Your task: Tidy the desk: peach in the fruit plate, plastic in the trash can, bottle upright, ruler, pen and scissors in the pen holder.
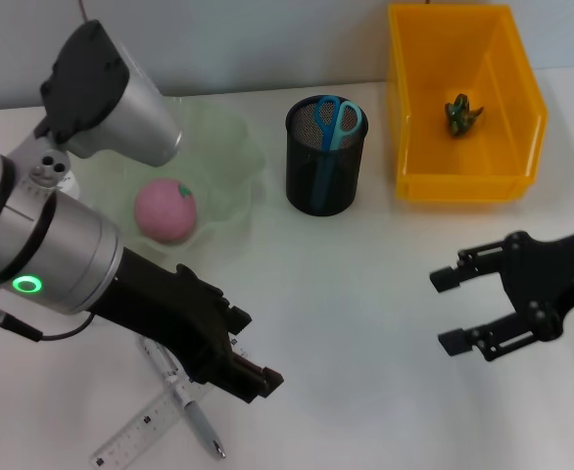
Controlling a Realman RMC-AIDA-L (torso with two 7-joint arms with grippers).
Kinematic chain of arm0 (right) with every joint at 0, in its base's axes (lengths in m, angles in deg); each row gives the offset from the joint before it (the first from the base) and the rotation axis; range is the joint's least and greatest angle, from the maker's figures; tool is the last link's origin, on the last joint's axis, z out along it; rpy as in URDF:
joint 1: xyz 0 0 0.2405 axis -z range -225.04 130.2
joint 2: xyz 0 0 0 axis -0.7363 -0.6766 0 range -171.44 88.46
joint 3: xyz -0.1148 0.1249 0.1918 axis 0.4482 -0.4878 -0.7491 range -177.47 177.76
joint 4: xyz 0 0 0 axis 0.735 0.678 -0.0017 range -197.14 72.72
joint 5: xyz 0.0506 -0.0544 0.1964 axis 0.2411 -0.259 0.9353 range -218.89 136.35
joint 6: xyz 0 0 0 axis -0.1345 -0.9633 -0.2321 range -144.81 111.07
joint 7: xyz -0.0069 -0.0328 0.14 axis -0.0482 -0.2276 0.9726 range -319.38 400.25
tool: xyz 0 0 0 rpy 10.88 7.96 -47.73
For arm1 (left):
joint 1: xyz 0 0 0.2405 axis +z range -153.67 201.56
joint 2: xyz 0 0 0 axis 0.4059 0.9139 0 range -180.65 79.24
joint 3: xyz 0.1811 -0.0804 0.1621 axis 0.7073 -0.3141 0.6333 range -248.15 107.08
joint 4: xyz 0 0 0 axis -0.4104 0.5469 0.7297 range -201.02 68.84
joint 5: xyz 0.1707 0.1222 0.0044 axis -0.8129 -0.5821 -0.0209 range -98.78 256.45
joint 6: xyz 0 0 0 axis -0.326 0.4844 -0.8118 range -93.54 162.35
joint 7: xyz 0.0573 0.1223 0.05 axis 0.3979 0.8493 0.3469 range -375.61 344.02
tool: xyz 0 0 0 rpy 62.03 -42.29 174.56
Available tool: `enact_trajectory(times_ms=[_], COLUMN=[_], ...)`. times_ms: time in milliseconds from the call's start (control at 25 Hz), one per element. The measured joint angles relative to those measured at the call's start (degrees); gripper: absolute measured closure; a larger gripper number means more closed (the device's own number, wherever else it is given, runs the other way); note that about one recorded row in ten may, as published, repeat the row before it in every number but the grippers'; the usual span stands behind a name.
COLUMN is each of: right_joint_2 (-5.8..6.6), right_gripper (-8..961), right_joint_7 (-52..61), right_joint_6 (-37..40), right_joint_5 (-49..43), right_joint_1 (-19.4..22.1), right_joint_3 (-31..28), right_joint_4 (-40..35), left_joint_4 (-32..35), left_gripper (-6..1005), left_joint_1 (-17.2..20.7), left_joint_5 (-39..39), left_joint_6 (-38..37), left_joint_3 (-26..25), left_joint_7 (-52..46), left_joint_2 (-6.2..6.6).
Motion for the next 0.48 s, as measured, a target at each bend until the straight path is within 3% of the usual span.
enact_trajectory(times_ms=[480], right_joint_2=[0.53], right_gripper=[162], right_joint_7=[2.79], right_joint_6=[-1.7], right_joint_5=[-5.32], right_joint_1=[-7.12], right_joint_3=[0.54], right_joint_4=[-2.91], left_joint_4=[-6.91], left_gripper=[233], left_joint_1=[-4.59], left_joint_5=[-5.36], left_joint_6=[7.77], left_joint_3=[5.4], left_joint_7=[-6.86], left_joint_2=[-0.19])
